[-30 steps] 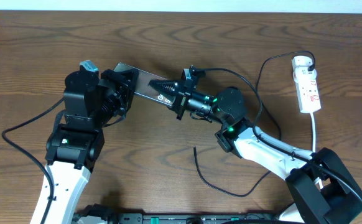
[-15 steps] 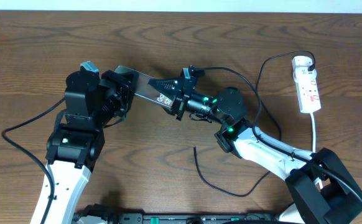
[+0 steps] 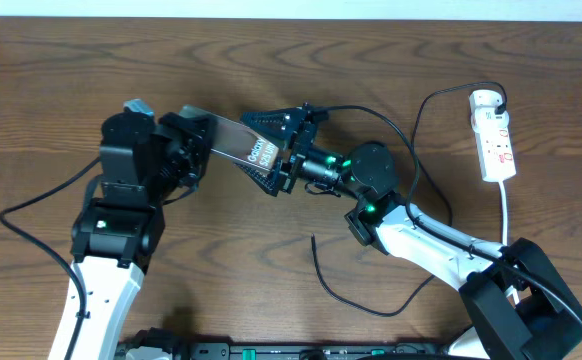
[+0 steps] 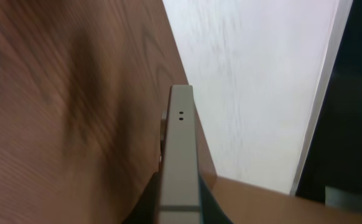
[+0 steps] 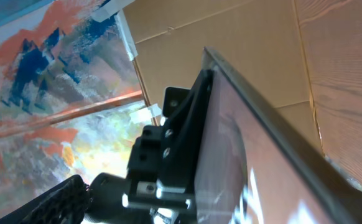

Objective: Plug charger to phone and switch on socket
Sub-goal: 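Open the right gripper and pull it away from the phone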

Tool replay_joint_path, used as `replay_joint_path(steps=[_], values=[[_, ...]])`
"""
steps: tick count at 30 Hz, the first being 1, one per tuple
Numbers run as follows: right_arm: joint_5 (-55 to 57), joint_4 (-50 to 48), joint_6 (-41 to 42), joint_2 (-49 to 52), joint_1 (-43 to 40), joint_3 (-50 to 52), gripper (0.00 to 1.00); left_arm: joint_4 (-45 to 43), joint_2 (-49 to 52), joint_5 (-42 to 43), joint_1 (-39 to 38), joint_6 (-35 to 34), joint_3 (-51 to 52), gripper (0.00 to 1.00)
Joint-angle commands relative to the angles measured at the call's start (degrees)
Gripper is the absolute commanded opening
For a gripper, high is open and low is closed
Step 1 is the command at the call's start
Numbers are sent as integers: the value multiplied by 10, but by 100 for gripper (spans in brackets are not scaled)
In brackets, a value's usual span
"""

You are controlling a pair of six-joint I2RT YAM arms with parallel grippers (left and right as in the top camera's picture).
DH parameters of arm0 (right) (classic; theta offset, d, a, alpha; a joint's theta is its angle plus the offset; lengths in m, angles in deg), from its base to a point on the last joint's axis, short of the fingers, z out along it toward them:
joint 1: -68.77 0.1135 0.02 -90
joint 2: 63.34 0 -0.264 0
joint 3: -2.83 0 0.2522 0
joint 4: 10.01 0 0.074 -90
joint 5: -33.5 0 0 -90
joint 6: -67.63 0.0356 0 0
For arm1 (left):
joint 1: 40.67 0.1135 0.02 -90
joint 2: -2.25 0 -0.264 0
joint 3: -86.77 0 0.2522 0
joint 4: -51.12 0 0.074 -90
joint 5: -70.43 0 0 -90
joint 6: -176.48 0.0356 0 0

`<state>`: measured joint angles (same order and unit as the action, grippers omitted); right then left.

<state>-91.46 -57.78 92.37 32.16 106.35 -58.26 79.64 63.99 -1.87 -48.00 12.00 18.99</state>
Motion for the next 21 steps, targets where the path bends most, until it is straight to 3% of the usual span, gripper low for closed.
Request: replay_joint_path(steps=[1,7,14,21], values=[[-3,-9,-19,-7,-5,-14,99,-8,-4,16,32,10,-3,7],[-12,-8,-36,-7,-16,-14,99,-8,-4,99,110,7,-3,7],[-30,-4,-67,-7,-32,-14,99,-8,-4,271,236,-6,-3,7],[-42,12,-232,-7,-34,-14,99,-8,-4,450,327,-2,-3,7]])
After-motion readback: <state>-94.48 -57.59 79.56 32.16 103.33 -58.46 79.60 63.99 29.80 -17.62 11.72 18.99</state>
